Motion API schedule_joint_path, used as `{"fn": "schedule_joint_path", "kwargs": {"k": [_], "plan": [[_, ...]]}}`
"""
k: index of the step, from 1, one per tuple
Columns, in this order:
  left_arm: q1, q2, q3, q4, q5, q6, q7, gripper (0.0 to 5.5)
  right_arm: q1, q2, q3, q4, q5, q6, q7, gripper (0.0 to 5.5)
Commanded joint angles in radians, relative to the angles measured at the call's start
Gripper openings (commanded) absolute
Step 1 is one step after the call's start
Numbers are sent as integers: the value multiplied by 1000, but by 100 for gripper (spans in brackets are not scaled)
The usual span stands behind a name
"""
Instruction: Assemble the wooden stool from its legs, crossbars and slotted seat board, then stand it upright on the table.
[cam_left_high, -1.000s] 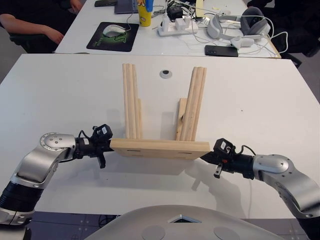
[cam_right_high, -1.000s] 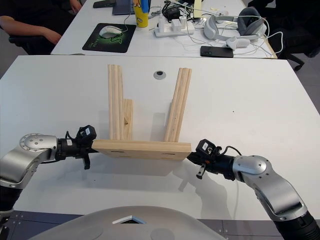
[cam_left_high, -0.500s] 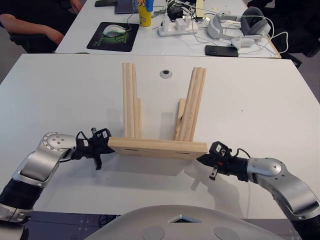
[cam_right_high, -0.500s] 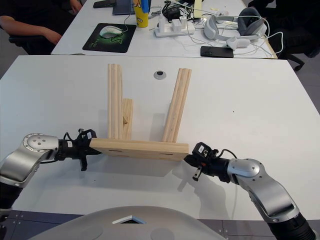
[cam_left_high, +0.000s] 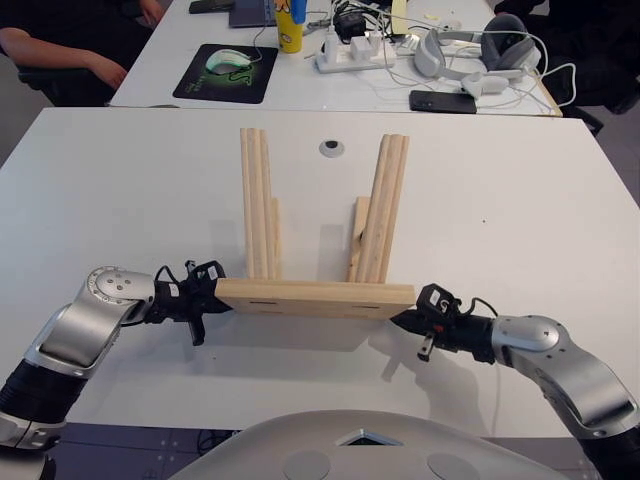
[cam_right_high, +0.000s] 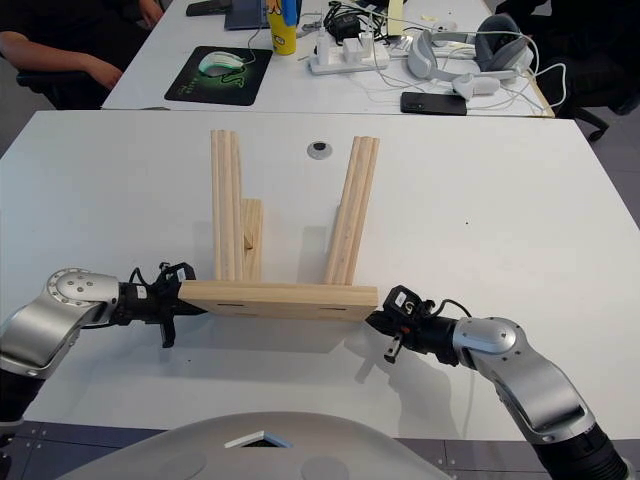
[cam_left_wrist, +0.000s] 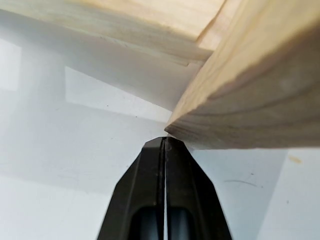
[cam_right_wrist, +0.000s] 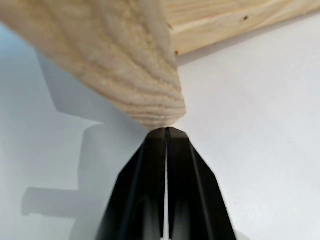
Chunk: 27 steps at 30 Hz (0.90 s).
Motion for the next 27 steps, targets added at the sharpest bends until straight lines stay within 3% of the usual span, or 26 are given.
{"fn": "schedule_joint_path", "kwargs": {"k": [1,14,27], "plan": [[-31,-10,-2,-4,-9,16,-8,0,-8,15,19,-12,-1,6,4,1],[-21,-15,19,-76,-53,85,-17,0,-22,19,-13,-50,53,43,41,1],[-75,29,132,-229,-162,246,-33,0,-52,-5,-120,-184,187,161,74,1]]}}
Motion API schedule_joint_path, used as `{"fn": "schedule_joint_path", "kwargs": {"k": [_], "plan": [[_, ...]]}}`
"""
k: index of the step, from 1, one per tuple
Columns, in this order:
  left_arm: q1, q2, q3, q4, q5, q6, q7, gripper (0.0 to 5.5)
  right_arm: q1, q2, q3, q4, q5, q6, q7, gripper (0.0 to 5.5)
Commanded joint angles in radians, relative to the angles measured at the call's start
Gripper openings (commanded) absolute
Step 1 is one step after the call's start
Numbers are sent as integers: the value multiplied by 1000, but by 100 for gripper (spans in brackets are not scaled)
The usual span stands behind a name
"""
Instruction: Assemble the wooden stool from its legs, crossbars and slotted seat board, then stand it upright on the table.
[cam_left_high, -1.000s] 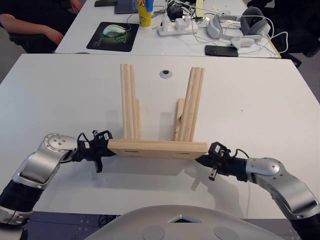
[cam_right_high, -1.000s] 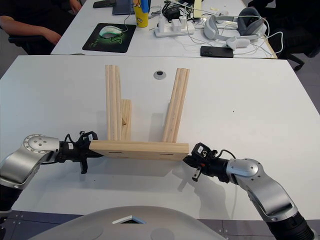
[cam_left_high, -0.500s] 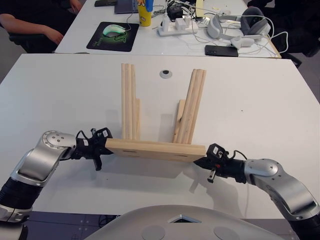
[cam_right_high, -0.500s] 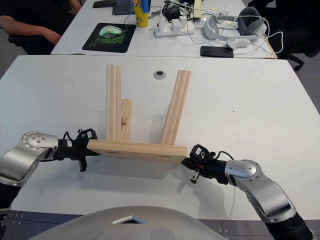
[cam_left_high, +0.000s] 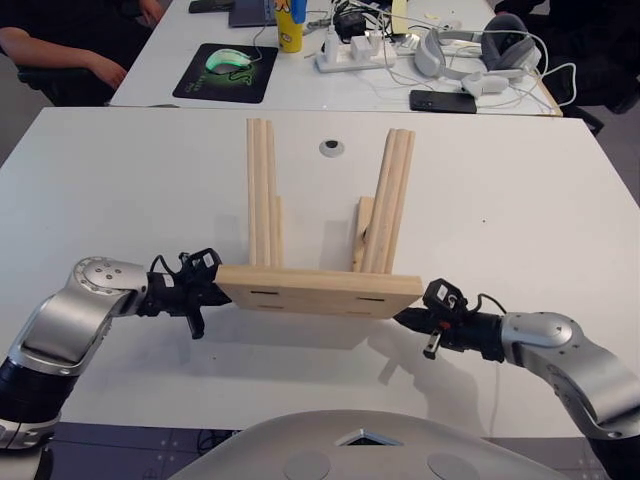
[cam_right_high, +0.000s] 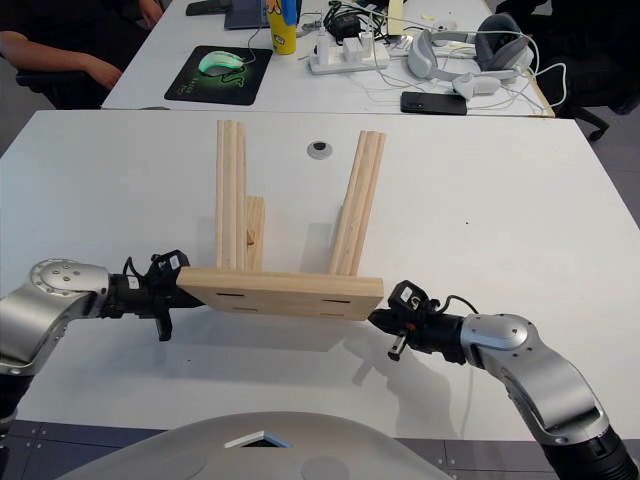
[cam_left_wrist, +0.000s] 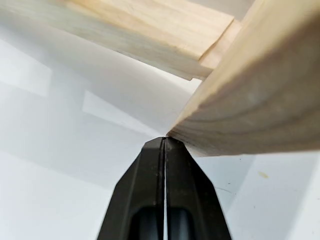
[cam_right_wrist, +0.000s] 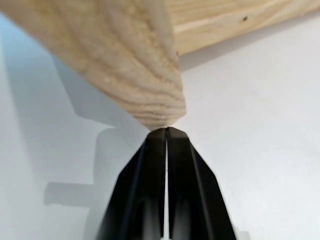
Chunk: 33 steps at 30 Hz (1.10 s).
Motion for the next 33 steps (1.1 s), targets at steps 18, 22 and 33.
{"fn": "schedule_joint_path", "kwargs": {"k": [18,22,33], "plan": [[-107,105,164,-131,-206,79,-66,0,-187,-105,-224,-149,300,108,91,1],[-162,119,169,-85,-201,63,-69,0,-285,-126,-240,-101,324,106,104,1],[-449,90,130,93,-162,-24,-74,0,-504,-146,-178,63,252,34,140,1]]}}
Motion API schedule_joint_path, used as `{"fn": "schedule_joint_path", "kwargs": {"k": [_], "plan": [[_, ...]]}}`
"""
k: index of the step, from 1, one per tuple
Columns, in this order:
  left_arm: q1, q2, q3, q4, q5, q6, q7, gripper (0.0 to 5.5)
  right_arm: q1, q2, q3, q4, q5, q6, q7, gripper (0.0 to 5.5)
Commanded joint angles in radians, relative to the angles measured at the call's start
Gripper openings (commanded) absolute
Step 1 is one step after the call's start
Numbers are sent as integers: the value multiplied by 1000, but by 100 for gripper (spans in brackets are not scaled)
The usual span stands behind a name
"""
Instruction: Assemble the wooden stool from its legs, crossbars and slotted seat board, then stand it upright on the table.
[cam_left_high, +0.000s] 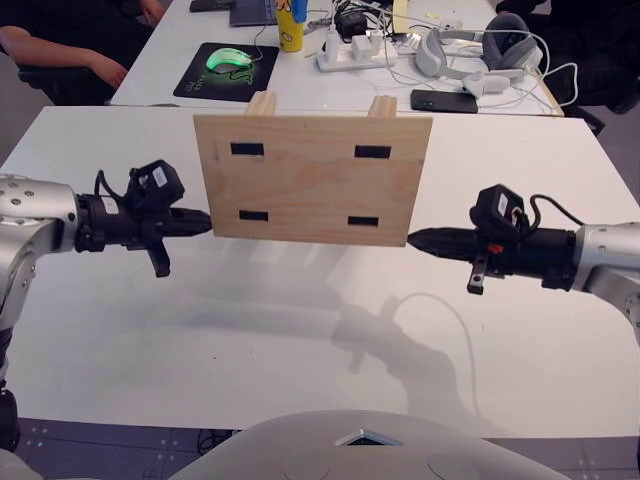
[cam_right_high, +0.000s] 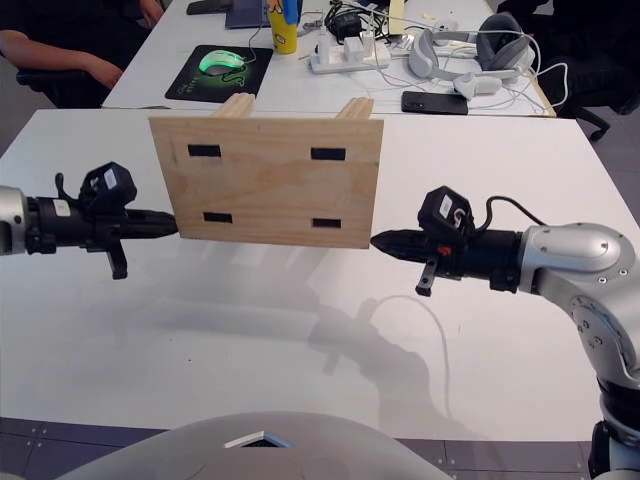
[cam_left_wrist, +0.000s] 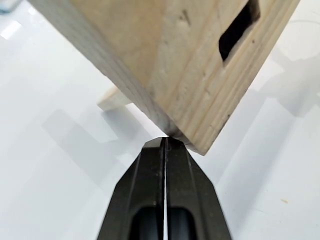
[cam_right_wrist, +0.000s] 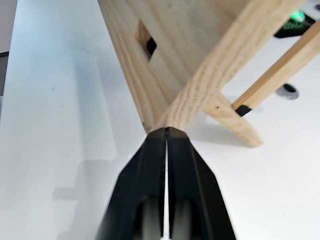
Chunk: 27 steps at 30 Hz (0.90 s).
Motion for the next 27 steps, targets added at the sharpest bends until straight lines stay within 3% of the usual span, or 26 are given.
{"fn": "schedule_joint_path", "kwargs": {"k": [1,9,16,19,23,27], "plan": [[-170,-37,-28,75,4,-102,-23,0,-105,-2,47,61,-32,-68,36,1],[-359,-90,-110,268,91,-240,-53,0,-323,34,173,296,-193,-216,96,1],[-471,-137,-139,381,132,-310,-67,0,-450,70,208,420,-250,-274,130,1],[-408,-106,-121,344,127,-305,-80,0,-371,50,194,411,-274,-291,120,1],[-185,-61,-72,330,149,-316,-55,0,-111,64,141,353,-302,-290,40,1],[-40,-127,-99,458,298,-490,121,0,42,175,170,436,-417,-375,-119,1]]}}
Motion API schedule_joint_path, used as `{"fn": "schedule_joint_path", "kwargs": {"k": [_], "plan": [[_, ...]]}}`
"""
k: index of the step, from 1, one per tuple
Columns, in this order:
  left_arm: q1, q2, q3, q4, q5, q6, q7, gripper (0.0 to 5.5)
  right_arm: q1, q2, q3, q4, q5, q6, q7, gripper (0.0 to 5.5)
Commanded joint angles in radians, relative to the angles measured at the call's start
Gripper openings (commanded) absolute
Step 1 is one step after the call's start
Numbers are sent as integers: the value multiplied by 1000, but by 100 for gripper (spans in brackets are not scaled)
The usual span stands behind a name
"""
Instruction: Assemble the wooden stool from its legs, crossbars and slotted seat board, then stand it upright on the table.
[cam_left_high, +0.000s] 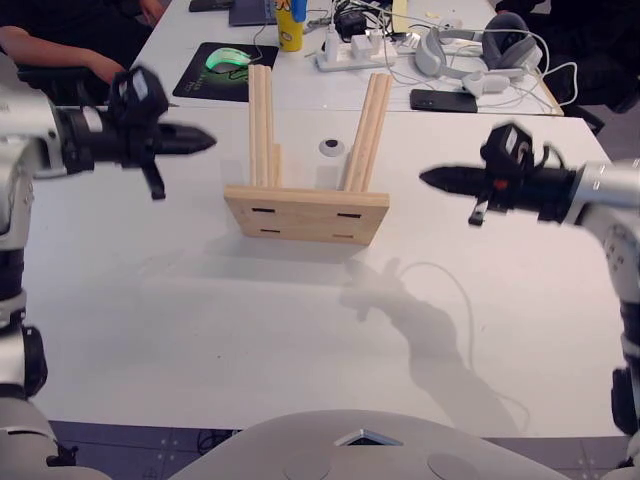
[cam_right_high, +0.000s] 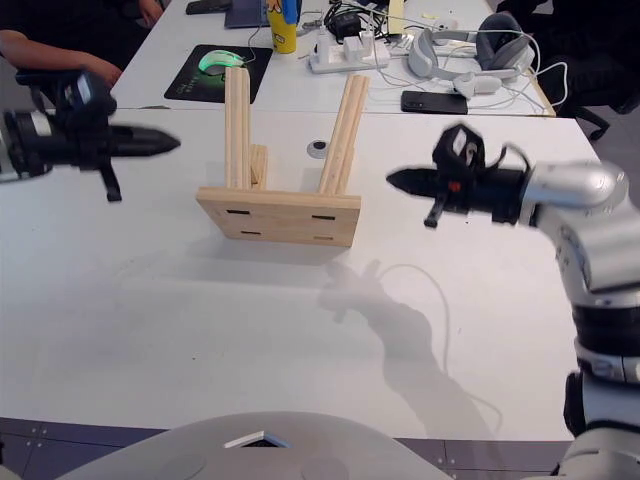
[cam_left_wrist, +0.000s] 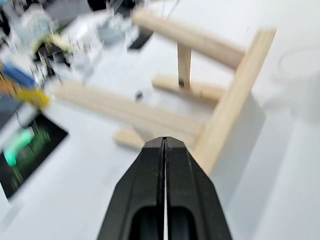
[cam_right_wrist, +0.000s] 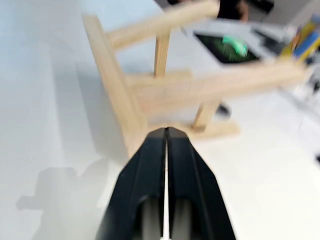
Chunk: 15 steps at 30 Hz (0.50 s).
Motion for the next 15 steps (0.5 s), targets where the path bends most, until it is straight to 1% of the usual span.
{"fn": "schedule_joint_path", "kwargs": {"k": [1,4,6,8,10,15], "plan": [[124,-75,-27,148,164,-186,193,0,108,125,35,86,-114,-92,-156,1],[166,-184,-71,264,221,-298,275,0,77,229,93,193,-193,-166,-235,1],[175,-254,-108,325,246,-348,302,0,57,292,123,263,-203,-199,-238,1],[170,-309,-136,368,260,-378,310,0,27,328,158,338,-250,-247,-250,1],[161,-348,-162,418,289,-414,324,0,-7,360,195,396,-287,-282,-246,1],[124,-405,-181,495,332,-476,345,0,-45,414,235,455,-318,-307,-222,1]]}}
